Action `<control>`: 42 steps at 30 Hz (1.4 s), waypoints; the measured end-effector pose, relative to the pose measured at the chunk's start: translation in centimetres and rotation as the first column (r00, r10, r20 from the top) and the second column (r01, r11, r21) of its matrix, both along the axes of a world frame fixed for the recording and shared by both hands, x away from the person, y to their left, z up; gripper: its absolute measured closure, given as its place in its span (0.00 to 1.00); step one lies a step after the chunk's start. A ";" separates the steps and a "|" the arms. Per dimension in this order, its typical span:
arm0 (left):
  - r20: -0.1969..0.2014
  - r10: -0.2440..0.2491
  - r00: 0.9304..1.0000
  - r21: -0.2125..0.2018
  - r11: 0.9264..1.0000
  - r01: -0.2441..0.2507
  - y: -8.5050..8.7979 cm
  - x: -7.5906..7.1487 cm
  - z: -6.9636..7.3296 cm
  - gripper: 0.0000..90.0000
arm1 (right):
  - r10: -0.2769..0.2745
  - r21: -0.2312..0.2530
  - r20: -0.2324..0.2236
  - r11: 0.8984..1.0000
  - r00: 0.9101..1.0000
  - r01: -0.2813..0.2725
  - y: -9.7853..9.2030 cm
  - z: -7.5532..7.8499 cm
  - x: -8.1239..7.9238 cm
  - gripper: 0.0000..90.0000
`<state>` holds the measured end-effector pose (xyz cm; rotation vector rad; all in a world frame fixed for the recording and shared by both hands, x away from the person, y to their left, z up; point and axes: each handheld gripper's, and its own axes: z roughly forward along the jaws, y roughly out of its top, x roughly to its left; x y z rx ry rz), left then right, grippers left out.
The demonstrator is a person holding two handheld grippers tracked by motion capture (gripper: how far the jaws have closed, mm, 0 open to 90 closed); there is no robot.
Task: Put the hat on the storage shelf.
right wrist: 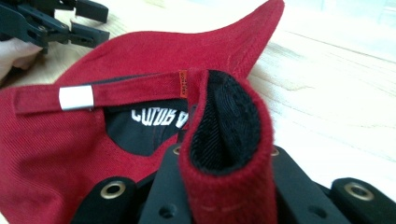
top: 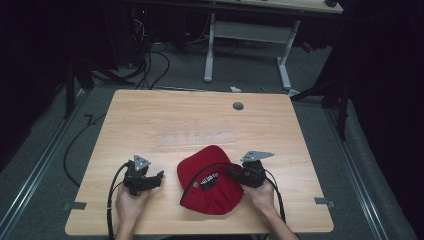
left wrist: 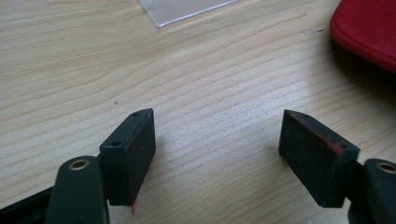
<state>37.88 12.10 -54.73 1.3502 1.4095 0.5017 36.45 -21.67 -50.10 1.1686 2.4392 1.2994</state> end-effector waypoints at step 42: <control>0.018 -0.056 0.998 0.008 0.998 0.056 -0.3 -0.6 0.4 0.33 | -0.079 0.088 -0.034 0.993 0.996 0.082 -3.3 3.3 0.6 0.94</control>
